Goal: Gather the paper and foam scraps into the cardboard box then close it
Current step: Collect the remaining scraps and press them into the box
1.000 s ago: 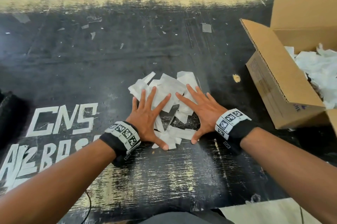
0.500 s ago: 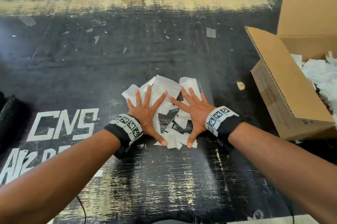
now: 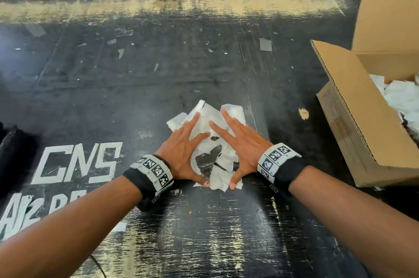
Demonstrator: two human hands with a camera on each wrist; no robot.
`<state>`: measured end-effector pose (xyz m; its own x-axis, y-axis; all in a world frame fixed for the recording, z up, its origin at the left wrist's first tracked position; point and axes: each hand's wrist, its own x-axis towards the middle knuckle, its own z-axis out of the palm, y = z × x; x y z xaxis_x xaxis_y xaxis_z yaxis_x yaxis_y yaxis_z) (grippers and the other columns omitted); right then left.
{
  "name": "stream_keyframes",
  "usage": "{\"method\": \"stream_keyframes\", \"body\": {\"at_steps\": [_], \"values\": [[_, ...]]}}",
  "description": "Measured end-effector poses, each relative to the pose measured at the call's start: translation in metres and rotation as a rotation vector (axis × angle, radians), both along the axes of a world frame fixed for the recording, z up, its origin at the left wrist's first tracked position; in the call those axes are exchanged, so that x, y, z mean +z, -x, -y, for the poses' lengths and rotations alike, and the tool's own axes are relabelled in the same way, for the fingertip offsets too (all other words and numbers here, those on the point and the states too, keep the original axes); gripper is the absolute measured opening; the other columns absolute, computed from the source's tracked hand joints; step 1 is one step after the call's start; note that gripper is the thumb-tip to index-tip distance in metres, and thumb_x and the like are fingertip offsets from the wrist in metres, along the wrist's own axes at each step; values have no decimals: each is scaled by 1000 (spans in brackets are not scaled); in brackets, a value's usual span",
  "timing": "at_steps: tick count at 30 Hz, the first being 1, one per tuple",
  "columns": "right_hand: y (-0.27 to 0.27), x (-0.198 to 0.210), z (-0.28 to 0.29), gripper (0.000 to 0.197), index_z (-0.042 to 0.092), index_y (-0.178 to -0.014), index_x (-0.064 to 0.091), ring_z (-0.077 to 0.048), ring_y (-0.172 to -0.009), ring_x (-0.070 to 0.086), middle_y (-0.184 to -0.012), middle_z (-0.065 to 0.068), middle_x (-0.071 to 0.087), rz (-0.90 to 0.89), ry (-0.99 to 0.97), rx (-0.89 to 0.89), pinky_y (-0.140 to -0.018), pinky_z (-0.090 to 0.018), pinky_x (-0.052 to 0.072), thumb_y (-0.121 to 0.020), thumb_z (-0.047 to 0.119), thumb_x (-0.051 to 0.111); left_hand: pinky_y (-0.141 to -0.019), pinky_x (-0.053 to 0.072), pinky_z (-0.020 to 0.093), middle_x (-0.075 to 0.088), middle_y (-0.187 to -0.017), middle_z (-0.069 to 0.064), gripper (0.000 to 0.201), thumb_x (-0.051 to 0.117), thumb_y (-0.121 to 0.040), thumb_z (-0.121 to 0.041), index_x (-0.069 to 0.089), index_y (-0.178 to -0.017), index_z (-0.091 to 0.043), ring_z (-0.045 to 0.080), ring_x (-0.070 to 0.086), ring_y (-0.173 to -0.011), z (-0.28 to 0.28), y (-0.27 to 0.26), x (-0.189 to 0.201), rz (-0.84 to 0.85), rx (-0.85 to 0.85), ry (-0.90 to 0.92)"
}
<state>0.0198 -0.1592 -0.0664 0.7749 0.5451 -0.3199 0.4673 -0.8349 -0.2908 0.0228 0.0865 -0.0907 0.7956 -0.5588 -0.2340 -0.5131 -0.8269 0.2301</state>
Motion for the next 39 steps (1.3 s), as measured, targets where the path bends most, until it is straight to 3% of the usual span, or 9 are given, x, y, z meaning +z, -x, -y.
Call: {"method": "stream_keyframes", "body": {"at_steps": [7, 15, 19, 23, 26, 28, 33, 35, 39], "values": [[-9, -6, -10, 152, 39, -155, -3, -29, -150, -18, -165, 4, -15, -72, 123, -6, -119, -62, 8, -35, 78, 83, -119, 25, 61, -14, -167, 11, 146, 59, -30, -102, 17, -154, -37, 43, 11, -150, 6, -12, 4, 5, 11, -52], [-10, -7, -9, 148, 29, -157, -8, -26, -152, -7, -166, 5, -1, -80, 9, -85, -122, -54, 10, -50, 63, 89, -119, 2, 69, -4, -168, 9, 151, 61, -44, -97, -7, -161, -30, 38, -13, -154, 10, -15, -13, -78, 43, -9], [-10, -10, -8, 126, 25, -159, 8, -21, -153, -6, -166, 7, 1, -83, -14, -112, -122, -52, 12, -64, 66, 80, -121, 25, 56, -1, -166, 15, 122, 58, -60, -84, 22, -160, -24, 40, 11, -152, 8, -14, -15, -33, 73, 150], [-6, -12, -11, 123, 26, -159, 4, -20, -153, -6, -166, 6, 3, -92, -80, -145, -122, -51, 13, -69, 59, 81, -121, 29, 42, -11, -168, 14, 104, 60, -67, -72, 38, -154, -19, 35, 16, -153, 11, -14, -15, 28, 60, 225], [-2, -8, -11, 133, 29, -158, -3, -17, -152, -7, -166, 5, -4, -99, -57, -148, -123, -49, 12, -63, 62, 83, -120, 30, 49, 14, -167, 13, 94, 72, -77, -60, 37, -155, -20, 34, 20, -152, 13, -17, -13, -18, 87, 157], [0, -6, -11, 138, 32, -158, -5, -18, -151, -6, -166, 3, -13, -101, -40, -170, -123, -45, 11, -57, 69, 82, -114, 35, 55, 27, -162, 8, 90, 64, -74, -71, 42, -151, -30, 34, 25, -148, 13, -17, -11, 24, 105, 88], [-3, -18, -12, 127, 36, -157, 6, -29, -149, -22, -166, 4, -10, -83, -19, -217, -121, -58, 5, -59, 78, 74, -113, 22, 70, 28, -158, 4, 95, 43, -66, -84, 43, -148, -37, 43, 10, -150, 14, -18, -5, -48, 125, 30], [-3, -20, -15, 124, 41, -155, 6, -33, -148, -23, -165, 7, -8, -78, -6, -233, -117, -65, 0, -58, 79, 73, -112, 34, 62, 28, -158, 7, 81, 62, -77, -69, 45, -148, -33, 42, 26, -146, 16, -18, -2, -63, 116, 35], [-5, -16, -22, 114, 39, -156, 6, -34, -151, -11, -166, 5, 2, -99, -66, -244, -121, -52, 5, -71, 60, 79, -90, 52, 42, 30, -156, 3, 72, 70, -84, -54, 44, -148, -34, 35, 63, -111, 21, -21, 4, -53, 103, 13]]}}
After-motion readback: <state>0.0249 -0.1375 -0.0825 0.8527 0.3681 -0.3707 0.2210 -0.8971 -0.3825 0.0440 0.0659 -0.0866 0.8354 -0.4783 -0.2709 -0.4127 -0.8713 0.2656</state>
